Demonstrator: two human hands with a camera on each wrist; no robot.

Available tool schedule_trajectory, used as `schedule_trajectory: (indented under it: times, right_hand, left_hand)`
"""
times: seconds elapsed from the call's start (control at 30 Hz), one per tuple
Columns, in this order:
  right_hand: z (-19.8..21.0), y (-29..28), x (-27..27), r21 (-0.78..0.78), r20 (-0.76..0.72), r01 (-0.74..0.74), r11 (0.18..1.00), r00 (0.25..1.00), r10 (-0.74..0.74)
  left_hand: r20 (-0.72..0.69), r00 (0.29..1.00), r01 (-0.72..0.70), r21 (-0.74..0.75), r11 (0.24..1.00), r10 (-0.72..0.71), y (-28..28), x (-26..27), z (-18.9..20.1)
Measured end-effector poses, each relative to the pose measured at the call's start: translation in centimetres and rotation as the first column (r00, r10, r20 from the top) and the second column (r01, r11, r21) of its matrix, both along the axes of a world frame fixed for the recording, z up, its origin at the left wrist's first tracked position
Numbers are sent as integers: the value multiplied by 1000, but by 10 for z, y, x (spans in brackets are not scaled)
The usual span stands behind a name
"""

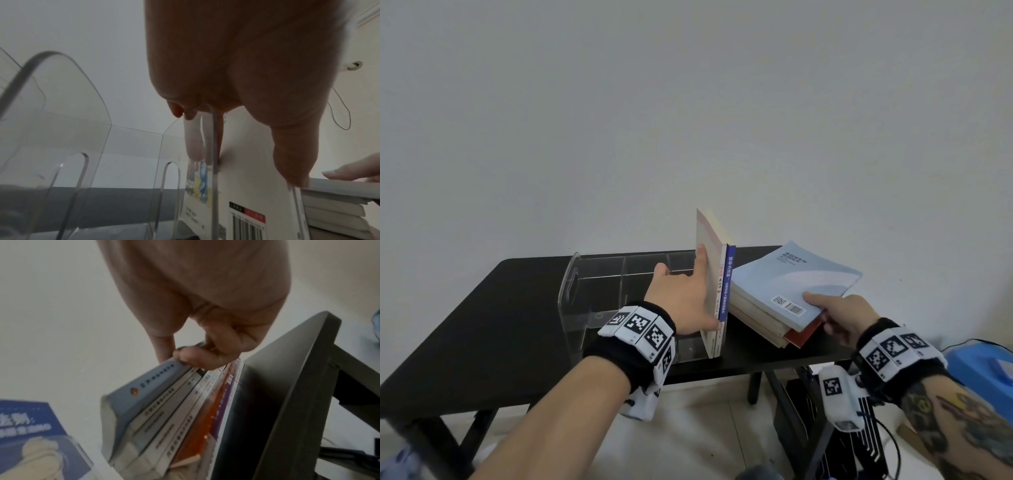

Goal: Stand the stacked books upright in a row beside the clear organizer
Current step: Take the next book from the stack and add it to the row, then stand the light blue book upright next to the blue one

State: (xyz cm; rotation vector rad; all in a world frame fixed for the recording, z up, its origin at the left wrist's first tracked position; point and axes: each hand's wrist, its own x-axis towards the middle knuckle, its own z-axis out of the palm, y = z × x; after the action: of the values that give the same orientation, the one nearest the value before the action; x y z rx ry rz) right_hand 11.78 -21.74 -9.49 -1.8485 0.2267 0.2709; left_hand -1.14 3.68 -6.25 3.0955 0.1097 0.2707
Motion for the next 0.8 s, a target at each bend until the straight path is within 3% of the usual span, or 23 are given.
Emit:
schedule_trajectory:
  times: [0.27, 0.57, 0.67, 0.8]
  right_hand:
    - [22, 9, -15, 331, -91, 14, 943, 996, 17]
    - [57, 27, -40, 366, 268, -45, 930, 962, -59]
    - [80, 36, -58, 256, 490, -110, 961, 871, -31]
    - [117, 49, -84, 143, 740, -139, 980, 673, -13]
  left_hand:
    - [2, 1000, 4, -30, 1000, -4, -1, -3, 1]
    - [-25, 1000, -20, -138, 990, 16, -2, -5, 1]
    - [-29, 999, -27, -192, 981, 22, -4, -7, 3]
    - [-18, 999, -49, -215, 975, 47, -6, -7, 4]
